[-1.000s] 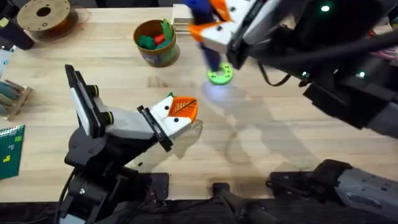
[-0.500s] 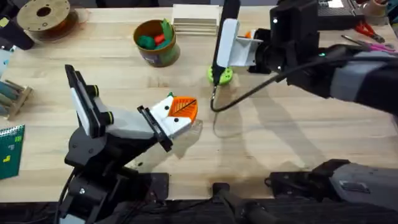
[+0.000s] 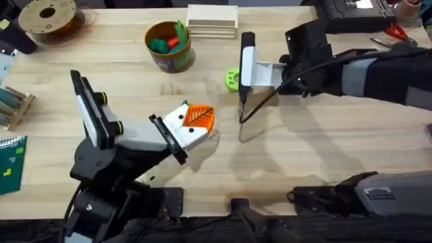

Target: Pick up the gripper from the table and insert it into the empty holder that is missing its gripper. Then pick up a screw, insert it into the mounting hole, and use the screwdriver to tighten it. Finally, clean up the table by picking up the vegetable and placing it into the bucket.

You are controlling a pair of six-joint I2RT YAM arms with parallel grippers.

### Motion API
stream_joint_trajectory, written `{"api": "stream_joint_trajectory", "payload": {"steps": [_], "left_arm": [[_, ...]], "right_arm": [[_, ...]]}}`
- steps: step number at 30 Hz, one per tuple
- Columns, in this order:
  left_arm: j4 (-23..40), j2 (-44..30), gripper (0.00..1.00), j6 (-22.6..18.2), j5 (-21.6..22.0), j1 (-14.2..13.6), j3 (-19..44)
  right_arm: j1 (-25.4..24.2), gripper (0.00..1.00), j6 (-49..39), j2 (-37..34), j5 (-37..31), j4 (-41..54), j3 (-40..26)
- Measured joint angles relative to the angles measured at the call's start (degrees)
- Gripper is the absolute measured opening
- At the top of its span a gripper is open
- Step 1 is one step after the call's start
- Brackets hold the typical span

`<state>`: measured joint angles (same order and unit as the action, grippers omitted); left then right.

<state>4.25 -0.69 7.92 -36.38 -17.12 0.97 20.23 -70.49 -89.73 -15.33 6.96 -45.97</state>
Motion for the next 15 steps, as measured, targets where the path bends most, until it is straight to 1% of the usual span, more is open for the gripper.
{"api": "stream_joint_trajectory", "payload": {"steps": [1, 6, 7, 8, 9, 12, 15], "left_arm": [[0.0, 0.0, 0.008, 0.0, 0.0, 0.0, 0.0], [0.0, 0.0, 0.008, 0.0, 0.0, 0.0, 0.0], [0.0, 0.0, 0.008, 0.0, 0.0, 0.0, 0.0], [0.0, 0.0, 0.008, 0.0, 0.0, 0.0, 0.0], [0.0, 0.0, 0.008, 0.0, 0.0, 0.0, 0.0], [0.0, 0.0, 0.008, 0.0, 0.0, 0.0, 0.0], [0.0, 0.0, 0.008, 0.0, 0.0, 0.0, 0.0]], "right_arm": [[0.0, 0.073, -0.04, 0.0, -0.07, 1.2, -0.01], [0.02, 0.777, -0.07, 0.62, -1.68, 5.44, -0.85], [0.02, 0.893, 0.0, 0.91, -2.07, 5.69, -1.06], [0.09, 0.923, 0.75, 1.16, -2.23, 6.21, -1.28], [0.17, 0.931, 2.05, 1.29, -2.5, 6.75, -1.3], [0.58, 0.935, 7.15, 1.4, -3.17, 7.21, -1.3], [0.84, 0.936, 14.86, 2.29, -3.18, 8.09, -1.3]]}}
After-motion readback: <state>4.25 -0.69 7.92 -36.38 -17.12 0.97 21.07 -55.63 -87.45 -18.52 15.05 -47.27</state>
